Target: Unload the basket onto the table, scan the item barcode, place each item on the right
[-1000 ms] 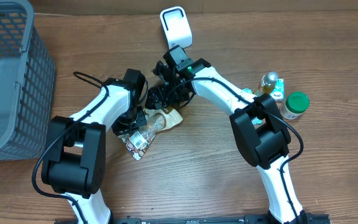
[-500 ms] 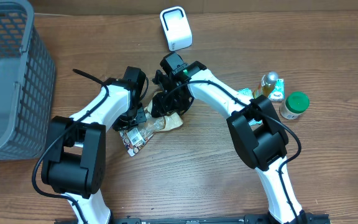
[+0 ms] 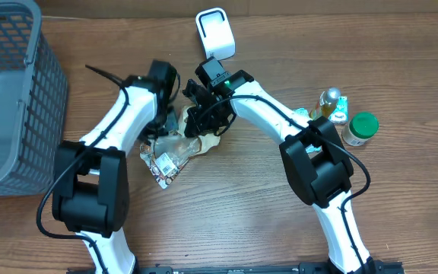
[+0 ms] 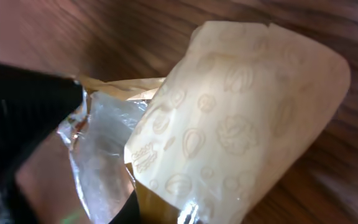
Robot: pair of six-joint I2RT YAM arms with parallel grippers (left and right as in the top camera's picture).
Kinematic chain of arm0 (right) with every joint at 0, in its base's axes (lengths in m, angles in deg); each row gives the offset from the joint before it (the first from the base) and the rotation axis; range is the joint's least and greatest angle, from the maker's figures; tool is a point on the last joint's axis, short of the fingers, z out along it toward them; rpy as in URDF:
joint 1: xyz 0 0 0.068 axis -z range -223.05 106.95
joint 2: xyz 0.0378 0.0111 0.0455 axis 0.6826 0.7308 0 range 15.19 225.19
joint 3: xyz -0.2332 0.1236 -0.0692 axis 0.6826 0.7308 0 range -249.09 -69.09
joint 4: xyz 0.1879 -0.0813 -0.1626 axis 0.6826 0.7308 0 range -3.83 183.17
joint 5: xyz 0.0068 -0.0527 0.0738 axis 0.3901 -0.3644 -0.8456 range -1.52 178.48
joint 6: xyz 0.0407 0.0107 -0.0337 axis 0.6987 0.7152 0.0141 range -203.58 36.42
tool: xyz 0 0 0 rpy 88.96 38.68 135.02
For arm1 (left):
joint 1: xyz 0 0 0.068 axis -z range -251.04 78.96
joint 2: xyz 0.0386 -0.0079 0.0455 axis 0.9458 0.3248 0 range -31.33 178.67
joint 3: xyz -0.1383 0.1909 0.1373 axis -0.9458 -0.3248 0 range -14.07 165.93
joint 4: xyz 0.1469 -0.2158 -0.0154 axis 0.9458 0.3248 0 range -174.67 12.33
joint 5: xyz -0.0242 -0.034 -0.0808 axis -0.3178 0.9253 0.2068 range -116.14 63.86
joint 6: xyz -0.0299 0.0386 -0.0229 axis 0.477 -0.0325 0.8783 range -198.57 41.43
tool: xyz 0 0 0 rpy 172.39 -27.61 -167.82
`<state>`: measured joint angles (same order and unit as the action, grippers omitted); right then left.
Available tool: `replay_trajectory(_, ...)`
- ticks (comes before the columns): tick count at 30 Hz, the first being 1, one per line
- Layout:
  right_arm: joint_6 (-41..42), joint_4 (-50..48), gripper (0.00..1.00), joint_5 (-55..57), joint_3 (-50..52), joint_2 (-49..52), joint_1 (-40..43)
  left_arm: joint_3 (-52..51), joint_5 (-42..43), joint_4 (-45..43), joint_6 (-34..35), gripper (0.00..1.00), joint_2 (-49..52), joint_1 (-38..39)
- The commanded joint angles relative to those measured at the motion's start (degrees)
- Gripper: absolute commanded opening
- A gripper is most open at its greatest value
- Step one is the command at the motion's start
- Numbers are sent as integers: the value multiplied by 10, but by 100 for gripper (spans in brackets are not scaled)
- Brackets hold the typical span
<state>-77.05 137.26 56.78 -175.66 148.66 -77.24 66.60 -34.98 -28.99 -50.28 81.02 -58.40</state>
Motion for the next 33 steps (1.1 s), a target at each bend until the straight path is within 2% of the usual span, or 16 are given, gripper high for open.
replay_trajectory(1,-4,5,15,-89,-49,3,23,123,12,66,-16,4,3,-11)
replay_trajectory(5,-11,43,11,-89,-107,-4,44,261,14,134,-26,4,3,-31)
replay_trajectory(9,-24,70,4,-57,-179,-24,55,393,13,154,-41,8,3,-68)
replay_trajectory(11,-37,75,4,-54,-225,-37,59,457,6,149,-46,29,3,-95)
replay_trajectory(12,-57,75,4,-56,-257,-45,62,488,5,140,-46,57,3,-113)
replay_trajectory(14,-85,69,4,-55,-292,-51,63,515,4,128,-46,78,3,-138)
replay_trajectory(15,-92,61,4,-54,-304,-52,64,520,3,125,-45,98,3,-148)
replay_trajectory(17,-110,23,4,-39,-332,-52,64,523,3,120,-45,99,3,-175)
replay_trajectory(20,-123,-62,4,65,-334,-52,63,522,3,122,-45,99,5,-201)
replay_trajectory(27,-353,-165,4,301,-333,-50,56,522,3,122,-45,100,5,-213)
replay_trajectory(33,-396,-228,4,409,-333,-25,67,522,3,122,-45,100,5,-213)
